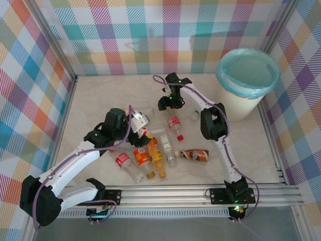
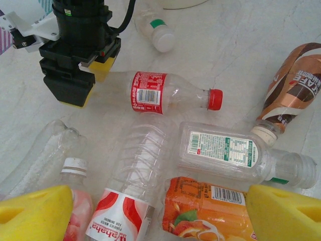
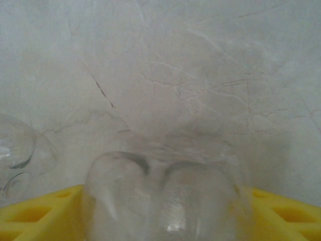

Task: Put the plastic bottles in the bin

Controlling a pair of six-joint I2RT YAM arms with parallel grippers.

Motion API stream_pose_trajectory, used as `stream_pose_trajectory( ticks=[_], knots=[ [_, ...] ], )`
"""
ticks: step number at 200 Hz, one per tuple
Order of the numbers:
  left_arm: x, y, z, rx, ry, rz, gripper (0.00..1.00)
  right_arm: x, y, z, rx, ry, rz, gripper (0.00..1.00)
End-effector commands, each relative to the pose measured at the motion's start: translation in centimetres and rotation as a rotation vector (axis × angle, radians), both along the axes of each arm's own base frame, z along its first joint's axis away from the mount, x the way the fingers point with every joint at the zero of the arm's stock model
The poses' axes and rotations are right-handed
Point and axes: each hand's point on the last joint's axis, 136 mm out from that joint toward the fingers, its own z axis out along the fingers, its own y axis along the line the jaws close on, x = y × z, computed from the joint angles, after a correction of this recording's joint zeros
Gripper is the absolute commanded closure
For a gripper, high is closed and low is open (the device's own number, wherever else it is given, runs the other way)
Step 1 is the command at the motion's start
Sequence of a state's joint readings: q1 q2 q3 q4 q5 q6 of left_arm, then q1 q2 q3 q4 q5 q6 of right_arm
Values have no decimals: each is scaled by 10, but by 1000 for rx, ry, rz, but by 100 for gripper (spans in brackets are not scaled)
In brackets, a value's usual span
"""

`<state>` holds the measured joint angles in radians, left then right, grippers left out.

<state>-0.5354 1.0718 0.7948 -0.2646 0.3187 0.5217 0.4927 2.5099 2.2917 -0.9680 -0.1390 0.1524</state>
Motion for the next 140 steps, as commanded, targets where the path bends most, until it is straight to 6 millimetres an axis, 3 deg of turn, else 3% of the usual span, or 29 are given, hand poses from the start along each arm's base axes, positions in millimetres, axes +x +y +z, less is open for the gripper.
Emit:
stream_pose_trajectory(
  ticks=[1,32,70,95,117,140],
  knots=[
    [-6,2,-1,23,2,-11,11,-2,-1,14,-21,-17,36,34],
    [-5,4,2,24,-10,-2,12,-1,-3,34,-27,-61,59,43],
    [-3,8,7,23,-41,20,12,3,-4,90,4,-175,78,45],
    [0,8,16,-5,-42,52,13,1,-5,153,57,-298,89,46],
    [9,-2,58,-138,-72,86,14,-3,-13,225,95,-462,100,46],
    [9,-22,98,-187,-112,71,16,-9,-38,300,105,-655,78,47]
  ],
)
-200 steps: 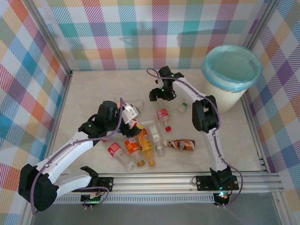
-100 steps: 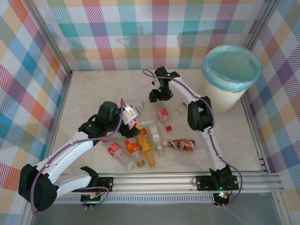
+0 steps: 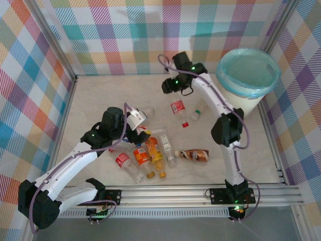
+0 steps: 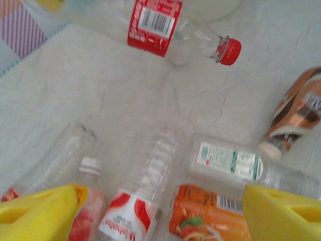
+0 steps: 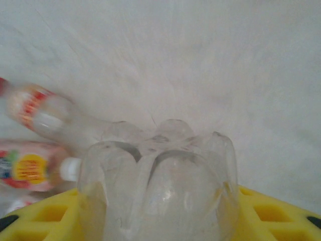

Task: Put the plastic bottles in the bin

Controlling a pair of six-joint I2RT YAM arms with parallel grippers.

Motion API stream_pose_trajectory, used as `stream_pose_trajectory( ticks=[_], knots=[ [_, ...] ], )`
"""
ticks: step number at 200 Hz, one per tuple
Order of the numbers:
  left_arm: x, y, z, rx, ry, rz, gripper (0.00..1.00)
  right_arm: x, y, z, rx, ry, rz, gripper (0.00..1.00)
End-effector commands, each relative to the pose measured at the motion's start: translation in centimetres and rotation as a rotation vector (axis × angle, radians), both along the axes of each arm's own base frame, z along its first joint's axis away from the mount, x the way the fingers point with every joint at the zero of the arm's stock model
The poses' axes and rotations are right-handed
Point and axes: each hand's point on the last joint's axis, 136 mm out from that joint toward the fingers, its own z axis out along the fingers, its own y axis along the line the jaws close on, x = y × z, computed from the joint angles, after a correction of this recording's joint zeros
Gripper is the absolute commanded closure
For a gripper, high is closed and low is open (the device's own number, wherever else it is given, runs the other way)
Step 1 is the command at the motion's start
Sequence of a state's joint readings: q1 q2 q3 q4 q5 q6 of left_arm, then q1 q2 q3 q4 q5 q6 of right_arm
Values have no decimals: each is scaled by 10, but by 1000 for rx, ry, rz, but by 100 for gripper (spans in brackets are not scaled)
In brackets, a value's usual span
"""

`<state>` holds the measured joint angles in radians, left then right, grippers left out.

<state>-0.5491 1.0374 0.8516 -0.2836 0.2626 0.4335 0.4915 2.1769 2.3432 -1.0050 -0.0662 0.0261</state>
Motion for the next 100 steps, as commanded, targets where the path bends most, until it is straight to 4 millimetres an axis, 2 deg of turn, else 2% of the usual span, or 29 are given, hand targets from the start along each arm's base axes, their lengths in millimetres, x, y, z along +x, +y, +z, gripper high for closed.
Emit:
stream_pose_trajectory(
  ticks=[1,17,24,46,74,100],
  knots=[
    [3,-25,68,-125,-99,-8,16,-9,-25,112,46,-275,0,47],
    [1,-46,91,-124,-122,-32,18,-16,-50,160,65,-394,-35,48],
    [-3,-54,91,-106,-99,-43,18,-19,-63,180,74,-446,-60,48],
    [-10,-89,113,-130,-99,-78,19,-25,-106,233,109,-604,-147,48],
    [-13,-134,132,-183,-58,-81,19,-28,-166,277,125,-771,-289,49],
    [-6,-169,150,-283,9,-40,19,-28,-211,306,118,-925,-404,49]
  ],
)
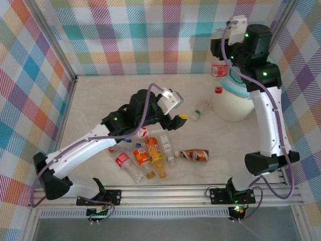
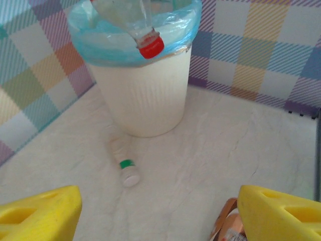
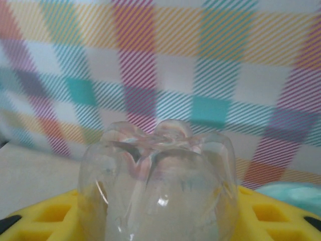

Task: Put the plastic bottles in the bin

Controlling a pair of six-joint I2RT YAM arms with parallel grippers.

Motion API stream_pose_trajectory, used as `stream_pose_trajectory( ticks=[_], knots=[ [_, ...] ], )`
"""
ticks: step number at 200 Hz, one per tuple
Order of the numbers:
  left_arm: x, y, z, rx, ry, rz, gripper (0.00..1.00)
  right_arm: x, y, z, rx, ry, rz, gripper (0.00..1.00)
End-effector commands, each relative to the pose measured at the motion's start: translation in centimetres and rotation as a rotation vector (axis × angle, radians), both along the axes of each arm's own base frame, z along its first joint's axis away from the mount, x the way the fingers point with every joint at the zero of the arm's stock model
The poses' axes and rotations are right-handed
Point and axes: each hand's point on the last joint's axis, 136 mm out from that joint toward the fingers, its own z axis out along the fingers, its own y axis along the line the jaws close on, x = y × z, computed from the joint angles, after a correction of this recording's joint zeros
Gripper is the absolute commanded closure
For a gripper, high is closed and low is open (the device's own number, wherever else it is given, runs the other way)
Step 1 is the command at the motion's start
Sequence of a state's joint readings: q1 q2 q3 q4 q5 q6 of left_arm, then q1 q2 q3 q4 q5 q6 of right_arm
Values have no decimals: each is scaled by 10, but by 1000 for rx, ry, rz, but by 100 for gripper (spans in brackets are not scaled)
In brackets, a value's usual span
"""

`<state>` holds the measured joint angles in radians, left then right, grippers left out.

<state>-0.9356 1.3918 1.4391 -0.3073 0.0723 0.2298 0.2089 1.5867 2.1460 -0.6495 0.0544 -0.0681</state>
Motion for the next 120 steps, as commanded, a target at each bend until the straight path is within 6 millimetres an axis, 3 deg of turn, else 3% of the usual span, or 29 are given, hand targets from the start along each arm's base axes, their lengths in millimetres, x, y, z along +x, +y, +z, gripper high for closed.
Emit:
stream_pose_trajectory(
  ticks=[1,29,57,85,120],
  knots=[
    [8,-20,16,-94,86,77,19,12,-28,28,4,-160,-93,49],
    [16,-48,27,-161,103,88,20,21,-49,44,15,-241,-154,49],
    [23,-57,26,-154,103,113,20,35,-59,51,-13,-288,-203,49],
    [29,-63,23,-118,42,105,18,46,-69,53,-12,-315,-261,49],
    [52,-78,30,-111,22,93,17,52,-77,45,-9,-296,-305,48]
  ],
)
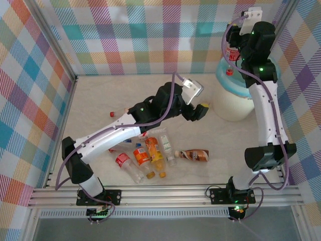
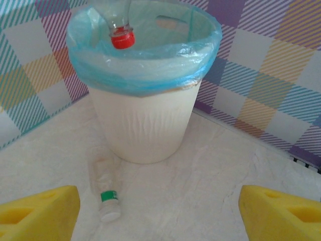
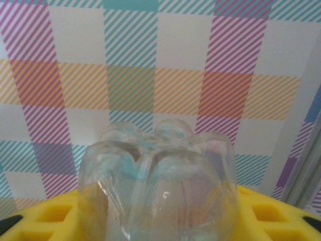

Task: Put the plastic bottles in the bin

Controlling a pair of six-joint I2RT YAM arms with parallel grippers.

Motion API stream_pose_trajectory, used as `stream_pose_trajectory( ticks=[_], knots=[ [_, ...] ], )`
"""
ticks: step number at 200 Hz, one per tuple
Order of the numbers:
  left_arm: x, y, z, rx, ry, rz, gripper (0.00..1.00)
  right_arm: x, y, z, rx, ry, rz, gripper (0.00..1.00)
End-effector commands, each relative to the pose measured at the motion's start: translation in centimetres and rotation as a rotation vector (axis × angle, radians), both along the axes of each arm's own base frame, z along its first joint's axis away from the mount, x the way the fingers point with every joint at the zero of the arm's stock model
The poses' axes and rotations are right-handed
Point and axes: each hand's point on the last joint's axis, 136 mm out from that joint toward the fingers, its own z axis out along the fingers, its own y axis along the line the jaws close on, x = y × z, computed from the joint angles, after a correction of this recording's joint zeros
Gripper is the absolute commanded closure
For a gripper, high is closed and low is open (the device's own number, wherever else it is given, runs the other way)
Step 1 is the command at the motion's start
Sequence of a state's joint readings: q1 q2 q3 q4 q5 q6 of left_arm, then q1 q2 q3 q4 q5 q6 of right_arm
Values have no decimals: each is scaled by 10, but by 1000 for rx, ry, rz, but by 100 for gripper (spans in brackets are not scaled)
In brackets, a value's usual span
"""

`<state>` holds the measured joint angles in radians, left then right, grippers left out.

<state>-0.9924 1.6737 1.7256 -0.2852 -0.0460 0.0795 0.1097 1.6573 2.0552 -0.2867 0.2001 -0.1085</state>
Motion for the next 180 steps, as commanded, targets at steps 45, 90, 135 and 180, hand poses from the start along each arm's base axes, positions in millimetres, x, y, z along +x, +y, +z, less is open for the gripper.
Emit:
stream_pose_trajectory(
  ticks=[45,90,135,180],
  knots=[
    [36,-38,31,-105,-45,-90,17,-11,-22,5,8,-74,-106,44],
    [58,-47,24,-139,12,-94,17,-25,-20,-22,-10,-96,-89,44],
    [71,-45,6,-129,56,-60,17,-24,-17,-53,-64,-57,-74,36],
    [79,-37,-2,-112,59,-26,16,-22,-23,-67,-90,-67,-114,26]
  ],
)
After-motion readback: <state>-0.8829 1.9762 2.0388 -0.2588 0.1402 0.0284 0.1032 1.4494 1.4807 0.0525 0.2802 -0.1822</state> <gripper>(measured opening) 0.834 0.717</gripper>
